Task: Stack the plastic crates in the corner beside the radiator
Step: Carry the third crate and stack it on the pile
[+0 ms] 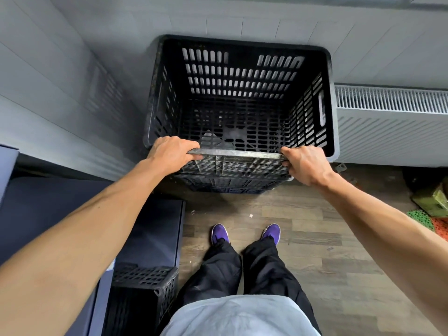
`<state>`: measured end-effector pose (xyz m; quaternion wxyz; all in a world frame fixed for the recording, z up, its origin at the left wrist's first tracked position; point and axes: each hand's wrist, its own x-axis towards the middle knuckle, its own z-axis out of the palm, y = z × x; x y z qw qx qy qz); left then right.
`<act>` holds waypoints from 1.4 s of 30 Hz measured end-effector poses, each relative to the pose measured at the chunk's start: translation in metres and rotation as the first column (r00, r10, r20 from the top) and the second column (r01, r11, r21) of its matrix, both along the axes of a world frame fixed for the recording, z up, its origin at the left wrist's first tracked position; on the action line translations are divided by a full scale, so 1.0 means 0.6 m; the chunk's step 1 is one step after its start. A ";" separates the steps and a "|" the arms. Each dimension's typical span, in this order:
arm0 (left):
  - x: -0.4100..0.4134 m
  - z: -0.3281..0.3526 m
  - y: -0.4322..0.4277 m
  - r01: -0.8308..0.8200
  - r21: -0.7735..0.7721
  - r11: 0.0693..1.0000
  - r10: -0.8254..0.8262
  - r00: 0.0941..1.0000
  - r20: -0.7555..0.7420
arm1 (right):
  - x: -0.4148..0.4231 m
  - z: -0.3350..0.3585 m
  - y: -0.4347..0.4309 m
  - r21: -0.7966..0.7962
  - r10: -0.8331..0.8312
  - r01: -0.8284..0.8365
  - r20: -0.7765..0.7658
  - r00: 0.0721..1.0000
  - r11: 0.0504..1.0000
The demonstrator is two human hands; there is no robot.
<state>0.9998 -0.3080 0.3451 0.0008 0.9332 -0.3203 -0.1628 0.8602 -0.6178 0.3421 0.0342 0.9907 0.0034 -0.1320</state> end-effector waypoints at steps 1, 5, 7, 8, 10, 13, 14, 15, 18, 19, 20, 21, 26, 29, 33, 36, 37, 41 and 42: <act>-0.005 0.001 0.001 0.007 0.000 1.000 -0.007 1.000 0.002 | -0.004 0.000 0.001 -0.003 0.005 -0.005 -0.002 1.000 1.000; -0.025 -0.006 0.011 -0.004 -0.014 1.000 0.005 1.000 0.020 | -0.012 0.001 0.005 -0.023 0.019 -0.019 -0.004 1.000 1.000; -0.027 -0.007 0.012 -0.009 -0.022 1.000 0.010 1.000 0.028 | -0.013 0.002 0.006 -0.020 0.018 -0.017 0.008 1.000 1.000; -0.027 -0.006 0.012 -0.010 -0.023 1.000 0.010 1.000 0.025 | -0.013 0.002 0.008 -0.021 0.015 -0.015 0.009 1.000 1.000; -0.028 -0.002 0.010 -0.010 -0.022 1.000 0.010 1.000 0.013 | -0.013 0.005 0.010 -0.025 0.012 -0.012 0.002 1.000 1.000; -0.030 0.001 0.008 -0.017 -0.027 0.999 0.018 1.000 0.022 | -0.012 0.007 0.011 -0.025 0.003 -0.003 0.009 1.000 1.000; -0.029 0.001 0.008 -0.014 -0.028 1.000 0.015 0.999 0.032 | -0.010 0.008 0.010 -0.023 -0.001 0.001 0.015 1.000 1.000; -0.028 0.000 0.007 -0.010 -0.030 1.000 0.011 0.999 0.044 | -0.009 0.009 0.010 -0.023 -0.003 0.003 0.019 1.000 1.000; -0.025 -0.005 0.007 0.001 -0.042 0.999 0.001 0.998 0.060 | -0.006 0.008 0.006 -0.029 0.008 -0.008 0.018 1.000 1.000; -0.024 -0.007 0.008 0.004 -0.050 0.999 -0.001 0.998 0.061 | -0.006 0.008 0.004 -0.030 0.011 -0.010 0.014 1.000 0.999; -0.024 -0.011 0.009 0.007 -0.060 0.998 -0.003 0.998 0.065 | -0.006 0.008 0.003 -0.032 0.011 -0.011 0.012 1.000 0.999; -0.023 -0.014 0.011 0.009 -0.072 0.997 -0.004 0.997 0.071 | -0.006 0.008 0.003 -0.035 0.011 -0.010 0.010 1.000 0.999; -0.022 -0.033 0.017 0.027 -0.118 0.993 -0.013 0.992 0.122 | -0.005 0.009 0.001 -0.046 0.010 -0.009 0.010 1.000 0.999; -0.030 -0.046 0.015 0.001 -0.152 0.988 0.017 0.993 0.118 | 0.000 0.012 -0.012 -0.058 0.021 -0.019 0.023 1.000 0.998; -0.028 -0.043 0.005 0.014 -0.145 0.989 -0.005 0.998 0.064 | -0.002 0.010 -0.020 -0.030 0.008 -0.008 -0.012 1.000 1.000; -0.025 -0.035 0.006 0.034 -0.113 0.993 -0.028 0.998 0.052 | -0.003 0.006 -0.017 -0.020 0.010 -0.010 -0.006 1.000 1.000; -0.027 -0.033 0.007 0.031 -0.103 0.994 -0.027 0.999 0.039 | -0.005 0.004 -0.016 -0.022 0.012 -0.012 -0.005 1.000 1.000; -0.026 -0.025 0.015 0.018 -0.060 0.998 -0.018 1.000 -0.013 | -0.015 -0.004 -0.006 -0.032 0.024 -0.024 -0.016 1.000 0.999; -0.021 -0.024 0.019 0.016 -0.047 0.999 -0.017 0.999 -0.029 | -0.016 -0.005 -0.002 -0.027 0.024 -0.024 -0.013 1.000 0.999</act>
